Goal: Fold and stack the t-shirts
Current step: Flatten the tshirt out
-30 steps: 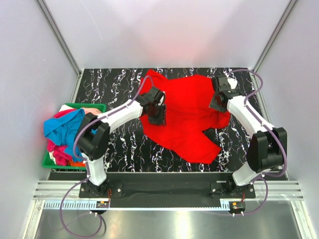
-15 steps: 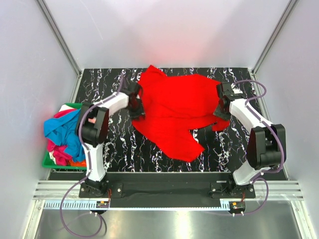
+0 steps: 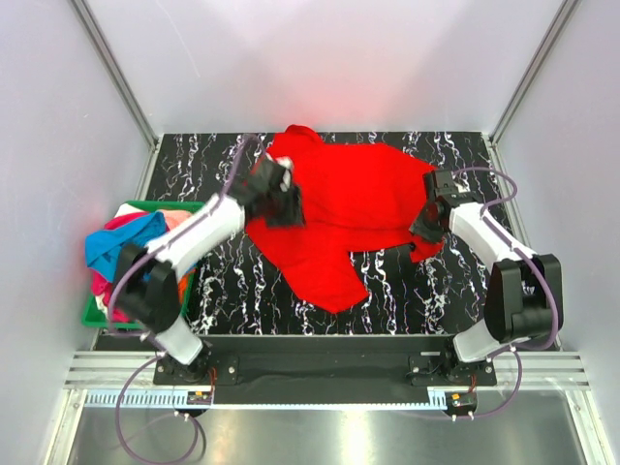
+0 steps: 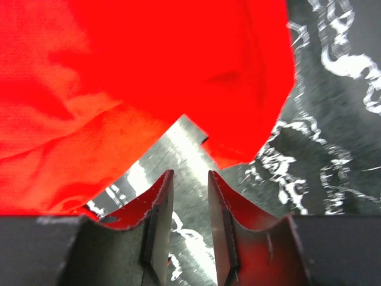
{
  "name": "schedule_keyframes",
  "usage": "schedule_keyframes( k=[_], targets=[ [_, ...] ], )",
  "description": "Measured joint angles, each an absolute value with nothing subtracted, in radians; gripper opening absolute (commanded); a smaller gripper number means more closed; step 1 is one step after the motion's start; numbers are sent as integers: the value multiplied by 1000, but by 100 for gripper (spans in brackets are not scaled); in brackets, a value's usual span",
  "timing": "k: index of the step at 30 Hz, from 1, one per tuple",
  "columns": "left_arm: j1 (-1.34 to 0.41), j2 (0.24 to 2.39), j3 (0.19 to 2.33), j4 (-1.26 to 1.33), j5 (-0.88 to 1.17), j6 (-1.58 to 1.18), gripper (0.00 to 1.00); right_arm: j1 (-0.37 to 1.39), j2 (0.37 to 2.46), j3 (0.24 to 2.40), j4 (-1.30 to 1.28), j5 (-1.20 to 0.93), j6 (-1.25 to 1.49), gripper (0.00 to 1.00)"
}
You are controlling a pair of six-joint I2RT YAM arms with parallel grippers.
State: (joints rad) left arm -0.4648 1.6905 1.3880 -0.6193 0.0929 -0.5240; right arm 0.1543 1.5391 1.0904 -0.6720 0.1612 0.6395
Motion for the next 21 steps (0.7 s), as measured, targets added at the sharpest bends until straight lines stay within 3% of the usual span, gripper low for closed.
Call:
schedule_keyframes(
  k=[5,10,18,21],
  targets=[
    [-695,1509,1109,-602,93,-582,54,154,1516,1039,-648,106,707,35],
    [-754,1497,907,-563,96,-677,57,154,1515,965,-643,111,791,35],
    [-835,1531,869,-461,89,-758,60,154,1563,902,-612,155,880,38],
    [-844,1599,870,-432,75,-765,56,154,1573,897,-601,204,883,38]
  ],
)
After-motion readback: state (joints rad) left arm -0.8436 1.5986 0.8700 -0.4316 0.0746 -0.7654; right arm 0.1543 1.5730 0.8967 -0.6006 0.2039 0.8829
